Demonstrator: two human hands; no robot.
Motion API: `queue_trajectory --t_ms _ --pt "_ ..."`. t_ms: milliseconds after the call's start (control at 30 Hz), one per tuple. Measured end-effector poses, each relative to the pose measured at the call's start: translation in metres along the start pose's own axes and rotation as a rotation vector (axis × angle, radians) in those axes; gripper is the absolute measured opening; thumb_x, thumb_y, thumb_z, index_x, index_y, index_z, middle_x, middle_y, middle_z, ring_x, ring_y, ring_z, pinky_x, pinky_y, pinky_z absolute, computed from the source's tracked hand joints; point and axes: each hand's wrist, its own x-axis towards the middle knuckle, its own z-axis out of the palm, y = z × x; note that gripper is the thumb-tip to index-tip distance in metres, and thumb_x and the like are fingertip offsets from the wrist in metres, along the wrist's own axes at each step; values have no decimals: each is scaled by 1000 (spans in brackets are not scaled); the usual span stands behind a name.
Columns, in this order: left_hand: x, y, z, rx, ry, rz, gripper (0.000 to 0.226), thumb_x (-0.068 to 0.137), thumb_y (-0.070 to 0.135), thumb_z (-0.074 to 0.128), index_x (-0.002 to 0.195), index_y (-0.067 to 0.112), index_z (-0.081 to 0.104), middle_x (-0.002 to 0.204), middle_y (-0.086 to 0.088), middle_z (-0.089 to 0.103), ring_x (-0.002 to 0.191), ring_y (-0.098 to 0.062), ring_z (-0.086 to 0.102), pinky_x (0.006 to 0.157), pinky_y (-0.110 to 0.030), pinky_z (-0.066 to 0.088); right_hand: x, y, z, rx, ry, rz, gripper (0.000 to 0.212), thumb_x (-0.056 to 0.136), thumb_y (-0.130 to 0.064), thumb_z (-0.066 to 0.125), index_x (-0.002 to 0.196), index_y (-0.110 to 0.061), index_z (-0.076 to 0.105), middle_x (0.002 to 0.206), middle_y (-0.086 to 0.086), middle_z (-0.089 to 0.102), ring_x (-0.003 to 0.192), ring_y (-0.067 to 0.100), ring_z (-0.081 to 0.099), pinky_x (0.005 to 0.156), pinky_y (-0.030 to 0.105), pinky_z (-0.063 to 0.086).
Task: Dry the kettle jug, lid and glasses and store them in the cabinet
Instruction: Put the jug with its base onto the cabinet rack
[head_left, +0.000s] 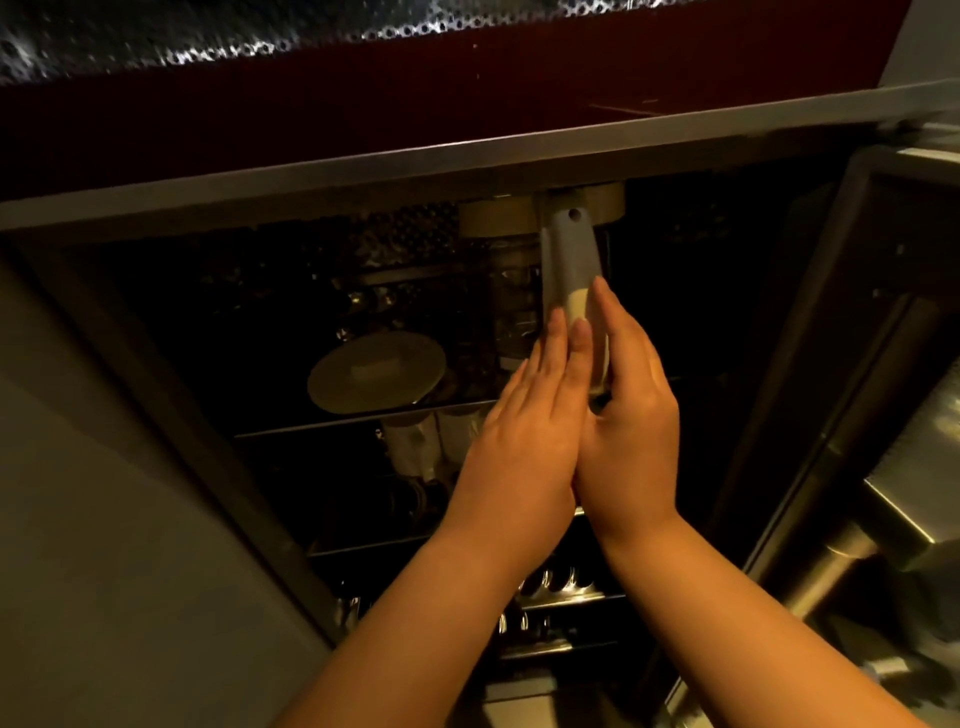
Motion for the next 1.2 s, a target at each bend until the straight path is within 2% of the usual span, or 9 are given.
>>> queue_trajectory --t_ms 133,400,533,700,867,967,1067,1133,1200 --pt "3 -6 5 -1 13 18 97 91 6 54 143 28 -24 153 8 -25 141 0 -15 116 -18 -3 -2 6 3 -38 2 -68 58 91 -12 58 143 -13 32 144 3 39 133 14 36 106 29 35" --pt "-2 -13 17 92 55 61 88 93 7 55 146 20 -14 153 3 -22 141 -2 -13 115 -19 -1 -23 29 1 -137 -69 -210 66 86 1 61 142 2 27 150 16 22 141 19 20 114 30 24" --pt "-2 -19 23 26 -48 61 87 95 6 51 140 24 -21 151 5 -25 139 0 -22 114 -18 -5 -27 38 5 -134 -122 -182 63 87 1 60 141 4 28 151 20 20 142 20 18 114 33 24" --pt "5 -27 29 39 -129 47 89 94 8 48 135 27 -28 153 2 -25 135 -1 -29 108 -12 -16 -25 48 5 -132 -169 -178 65 87 1 59 142 4 25 151 16 15 142 16 14 114 27 19" --pt "9 -31 38 30 -217 -18 82 94 5 44 135 26 -24 158 -3 -13 134 -1 -19 101 -9 -18 -26 58 3 -168 -223 -121 67 83 5 61 141 2 28 150 20 18 138 11 15 112 15 15" --pt "11 -30 43 51 -238 -43 83 93 4 46 144 20 -17 159 -5 -7 143 -10 -9 99 -8 -19 -27 62 0 -198 -251 -95 67 82 5 62 140 2 29 149 23 20 135 8 15 109 9 14" --pt "15 -28 44 80 -218 -44 77 91 4 50 151 14 3 156 -7 12 142 -17 13 108 -14 0 -25 63 1 -225 -308 -32 61 85 0 60 140 1 33 150 21 20 136 17 24 108 16 24" --pt "18 -27 42 76 -194 -40 70 89 4 51 149 12 16 148 -7 29 132 -20 30 106 -20 17 -21 61 2 -209 -329 -13 52 85 0 59 134 1 39 147 16 25 128 20 38 102 21 35" --pt "22 -27 40 87 -200 -41 66 88 4 52 146 12 22 140 -7 37 125 -22 38 100 -25 25 -17 60 2 -213 -323 -15 44 84 2 58 126 0 45 139 13 32 115 20 46 92 22 43"
